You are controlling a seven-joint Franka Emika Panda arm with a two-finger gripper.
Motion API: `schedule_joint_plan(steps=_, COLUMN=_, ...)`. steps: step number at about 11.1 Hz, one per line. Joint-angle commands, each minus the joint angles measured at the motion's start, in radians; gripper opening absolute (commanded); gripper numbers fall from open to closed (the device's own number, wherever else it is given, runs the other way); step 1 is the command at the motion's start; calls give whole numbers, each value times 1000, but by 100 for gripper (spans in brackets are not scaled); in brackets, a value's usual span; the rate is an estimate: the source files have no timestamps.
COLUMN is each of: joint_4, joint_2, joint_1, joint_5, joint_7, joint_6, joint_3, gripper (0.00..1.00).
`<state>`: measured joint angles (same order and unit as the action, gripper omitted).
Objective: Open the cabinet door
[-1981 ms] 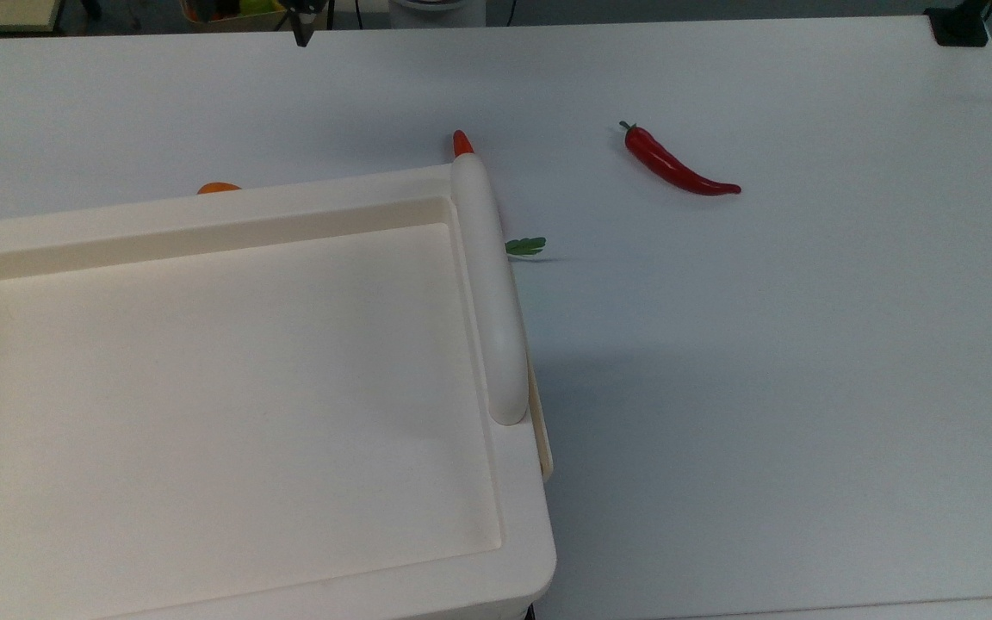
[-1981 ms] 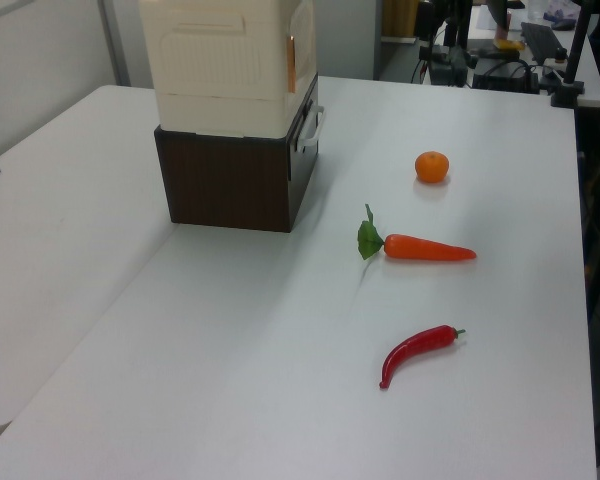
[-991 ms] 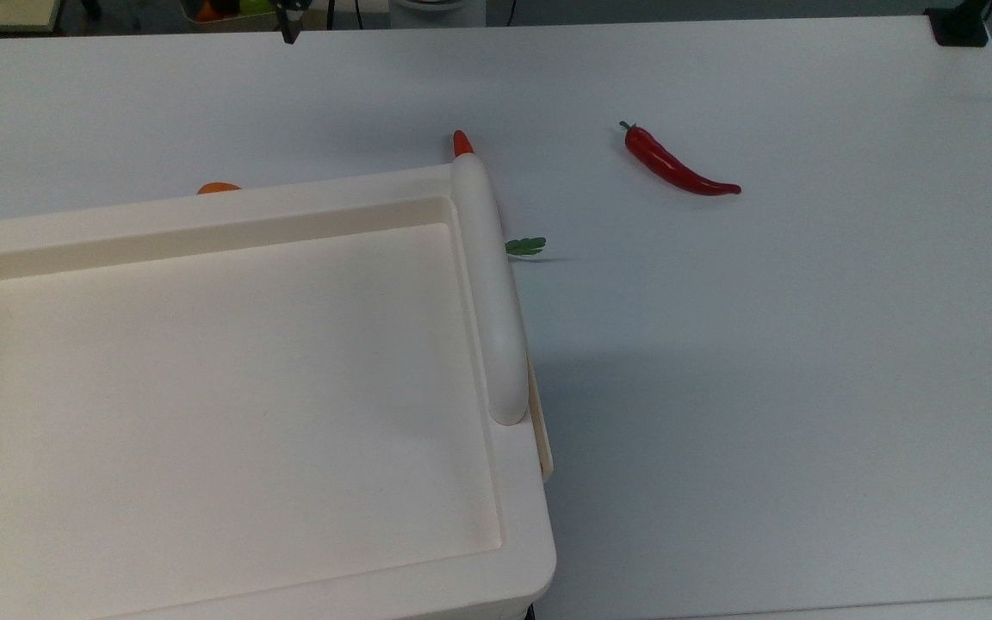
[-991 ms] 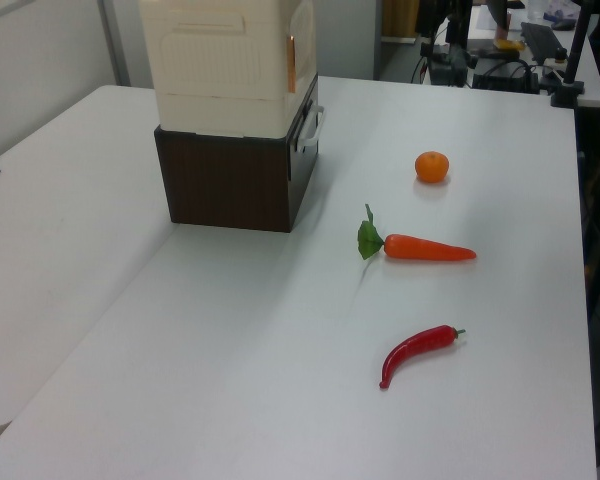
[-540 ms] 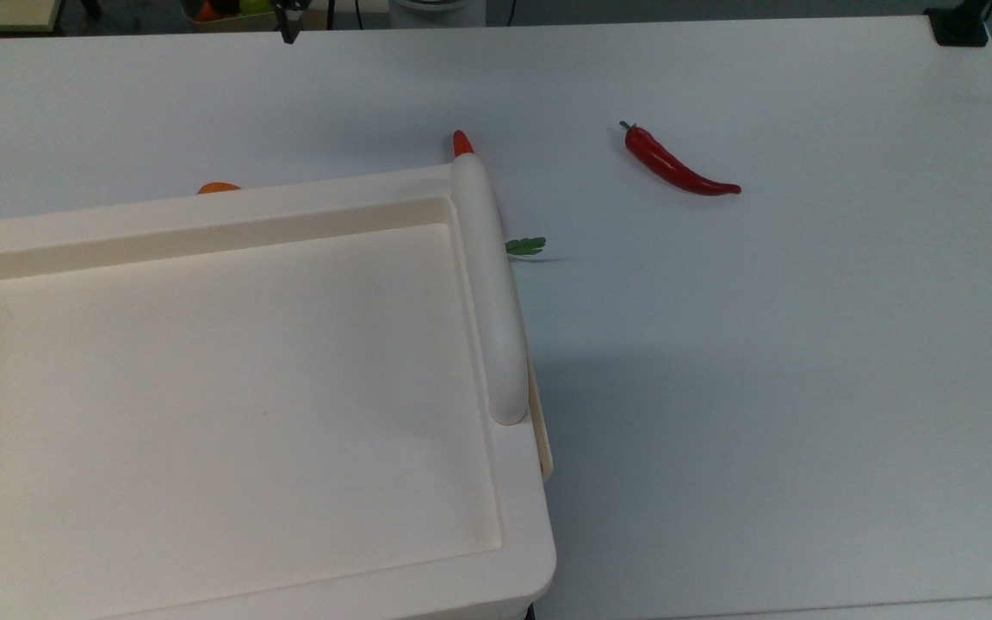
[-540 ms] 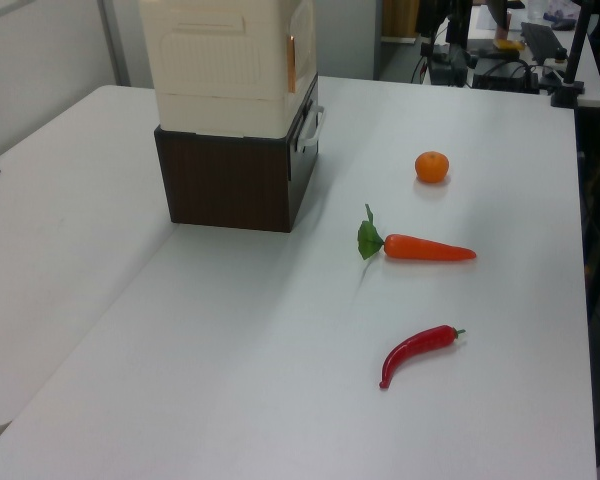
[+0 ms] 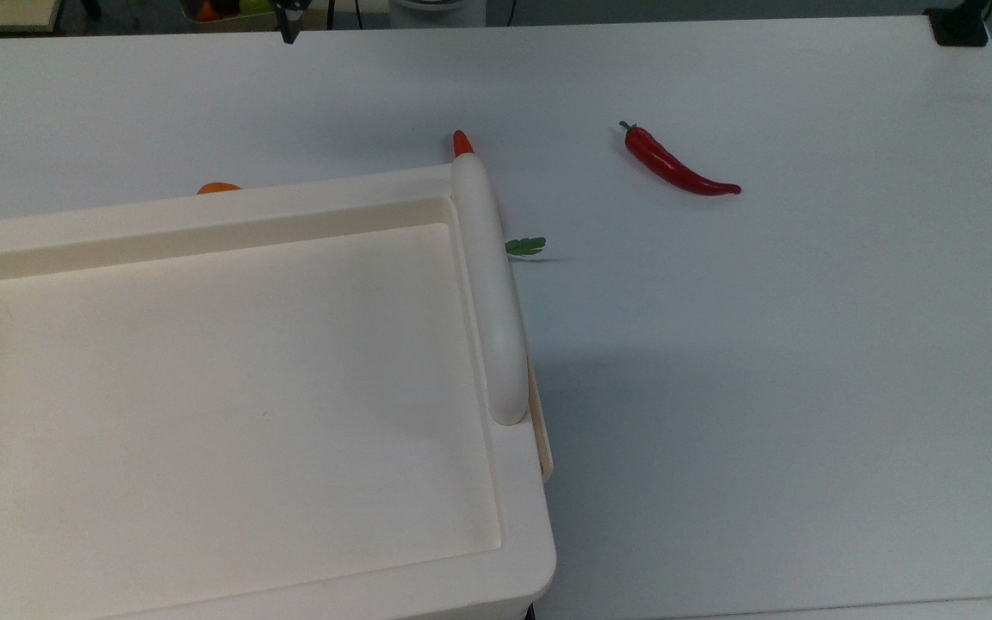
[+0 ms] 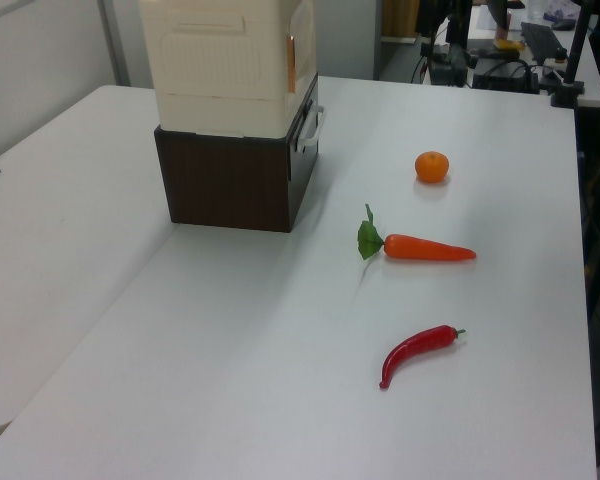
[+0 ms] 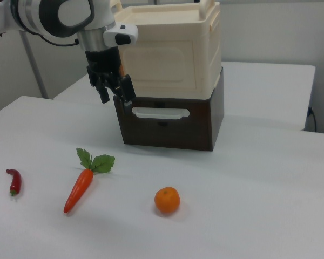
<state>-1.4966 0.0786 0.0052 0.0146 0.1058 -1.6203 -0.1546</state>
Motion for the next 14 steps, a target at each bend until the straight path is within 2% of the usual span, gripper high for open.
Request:
schedule_joint_plan(steps=1, joint_4=-8, joint_2=-16, joint_1=-2, joint_5=2, joint_7=8, joint_6=3, joint_3=1, gripper=100)
schedule_joint_plan(steps=11, joint_4=-8, joint_2=-10, joint_1=-17, joint_5=47, joint_7=-31, joint_6=-26, joint_3=0, gripper=100)
schedule_joint_plan(steps=14, joint_4=-8, joint_2=-5, joint_1=-20, joint_5=80, joint_7=-75, joint_6=-32, joint_3=0, gripper=100)
